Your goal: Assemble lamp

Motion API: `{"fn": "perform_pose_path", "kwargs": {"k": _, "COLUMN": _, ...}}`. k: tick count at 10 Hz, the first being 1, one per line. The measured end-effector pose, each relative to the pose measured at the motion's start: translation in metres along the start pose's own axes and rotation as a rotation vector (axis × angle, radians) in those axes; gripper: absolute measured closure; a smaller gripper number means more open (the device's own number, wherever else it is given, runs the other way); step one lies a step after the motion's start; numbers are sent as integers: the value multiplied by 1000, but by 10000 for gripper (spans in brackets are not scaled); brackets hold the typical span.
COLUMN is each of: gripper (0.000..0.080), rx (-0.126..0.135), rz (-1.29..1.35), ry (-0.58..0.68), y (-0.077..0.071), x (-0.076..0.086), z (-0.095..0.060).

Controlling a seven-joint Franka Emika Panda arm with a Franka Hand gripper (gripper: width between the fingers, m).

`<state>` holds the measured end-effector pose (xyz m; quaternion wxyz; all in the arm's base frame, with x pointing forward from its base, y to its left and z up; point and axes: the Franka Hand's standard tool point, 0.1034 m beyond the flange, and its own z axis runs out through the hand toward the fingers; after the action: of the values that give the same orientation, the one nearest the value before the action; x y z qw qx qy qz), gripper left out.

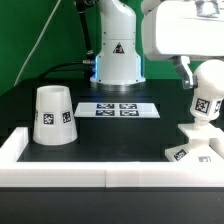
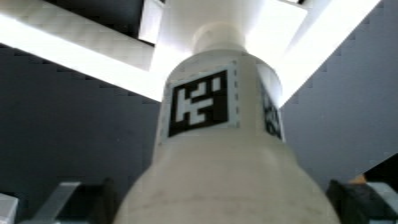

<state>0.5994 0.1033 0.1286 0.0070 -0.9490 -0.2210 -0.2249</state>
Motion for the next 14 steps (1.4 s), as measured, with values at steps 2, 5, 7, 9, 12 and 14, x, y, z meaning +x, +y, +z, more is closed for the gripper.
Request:
{"fn": "perform_pose_path", "kwargs": {"k": 2, "gripper": 220, "rx": -3, "rz": 0, "ry": 7, "y": 0, "x": -4, "z": 3}}
{"fn": "perform_pose_path", "kwargs": {"k": 5, "gripper": 220, "rx": -18, "rz": 0, "ry": 41, "y": -3, "x": -14, "z": 4}}
{"fn": "perform_pose_path", "kwargs": {"k": 7, "gripper": 220, "rx": -18, "rz": 0, "ry": 41, "y": -3, "x": -14, "z": 4}}
{"fn": "perform_pose_path", "kwargs": {"k": 9, "gripper": 120, "rx": -18, "rz": 0, "ry": 41, "y": -3, "x": -14, "z": 4}}
{"fn": "perform_pose_path", "kwargs": {"k": 12, "gripper": 100, "rx": -19, "rz": 0, "ry": 42, "y": -1, "x": -13, "z": 3}}
{"fn": "perform_pose_path", "kwargs": {"k": 14, "gripper": 100, "rx": -26, "rz": -5, "ry": 39, "y": 2, "x": -13, "z": -15}}
